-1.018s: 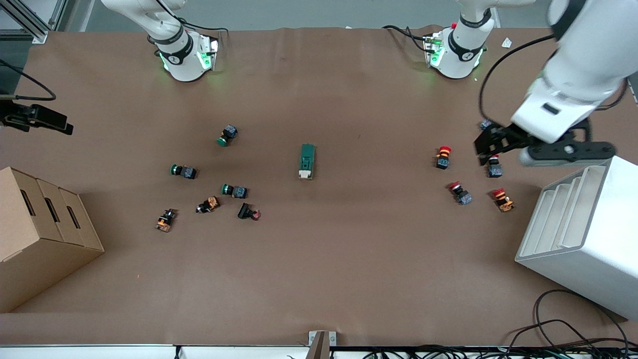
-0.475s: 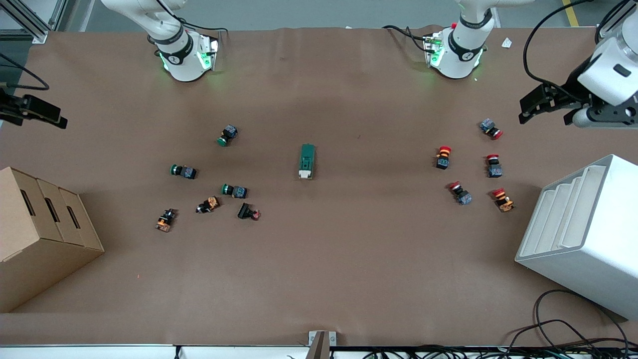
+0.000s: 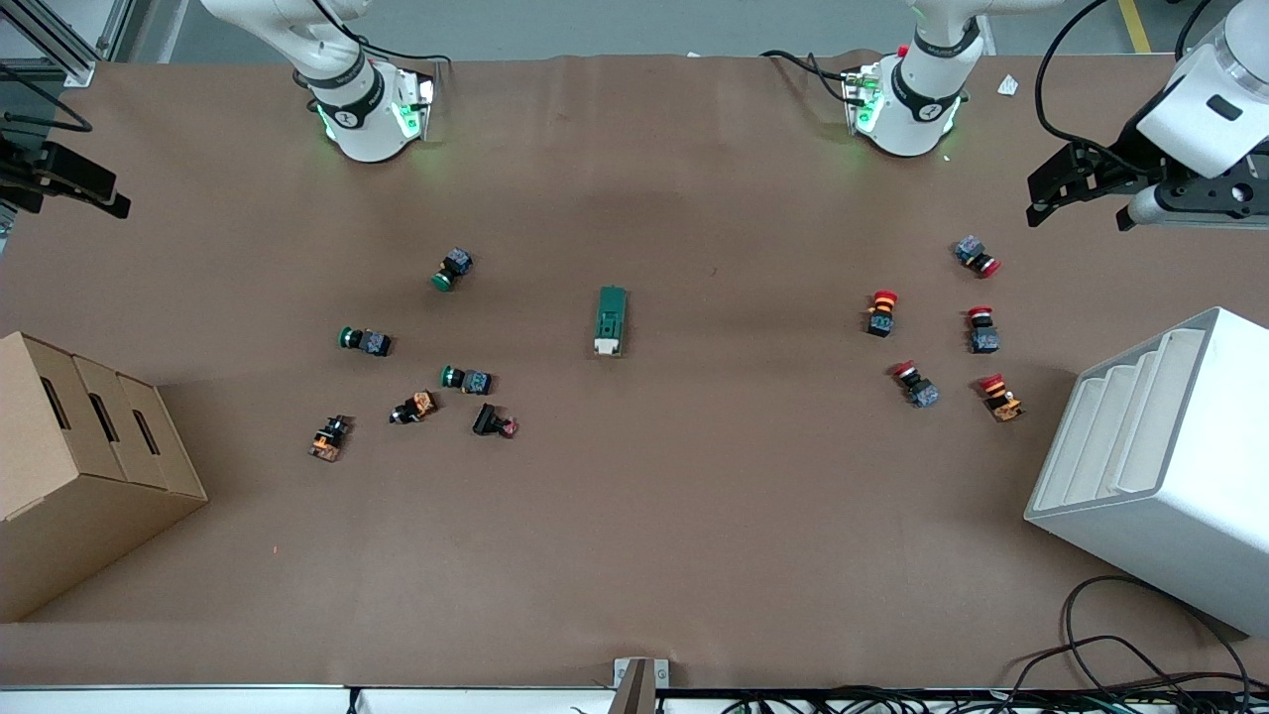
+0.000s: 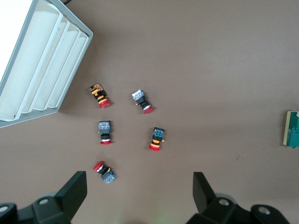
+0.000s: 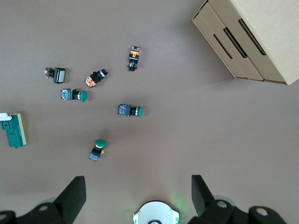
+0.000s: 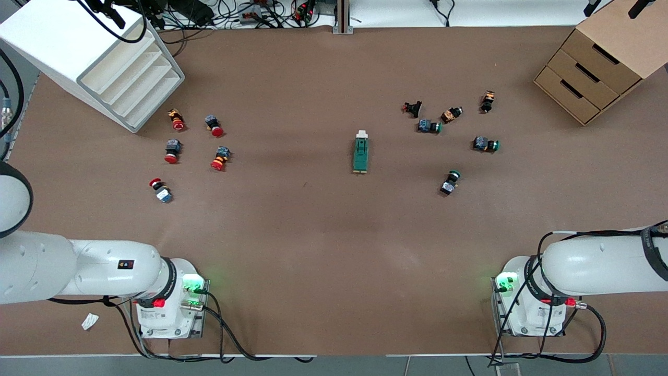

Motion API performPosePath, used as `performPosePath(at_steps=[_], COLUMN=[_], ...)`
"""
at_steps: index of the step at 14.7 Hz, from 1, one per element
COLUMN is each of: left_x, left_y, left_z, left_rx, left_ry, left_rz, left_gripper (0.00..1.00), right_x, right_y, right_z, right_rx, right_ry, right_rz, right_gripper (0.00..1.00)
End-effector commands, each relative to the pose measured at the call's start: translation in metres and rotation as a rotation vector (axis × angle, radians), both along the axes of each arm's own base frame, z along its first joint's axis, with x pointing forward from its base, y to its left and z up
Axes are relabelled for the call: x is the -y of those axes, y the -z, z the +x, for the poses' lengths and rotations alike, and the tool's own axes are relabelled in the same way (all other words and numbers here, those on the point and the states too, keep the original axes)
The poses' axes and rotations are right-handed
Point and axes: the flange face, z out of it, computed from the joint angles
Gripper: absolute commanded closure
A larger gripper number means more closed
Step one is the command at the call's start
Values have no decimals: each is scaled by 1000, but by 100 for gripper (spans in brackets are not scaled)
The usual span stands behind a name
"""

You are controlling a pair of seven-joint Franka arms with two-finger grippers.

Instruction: Close load switch with both arms

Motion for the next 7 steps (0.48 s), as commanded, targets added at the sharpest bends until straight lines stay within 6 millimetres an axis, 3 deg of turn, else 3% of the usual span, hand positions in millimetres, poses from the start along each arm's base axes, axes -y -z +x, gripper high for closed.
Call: performPosePath(at_steps=[1,7], left_x=[-1,-1], left_y=[-1,-3], left_z=[4,17], left_rx=[12,15], left_ry=[63,62], left_rz=[6,2], left_gripper=[0,0], right_x=[-5,1], right_y=[2,2], right_z=[-14,-12], right_rx=[10,21], right_ry=[-2,9], right_rz=[-18,-19], right_gripper=[0,0])
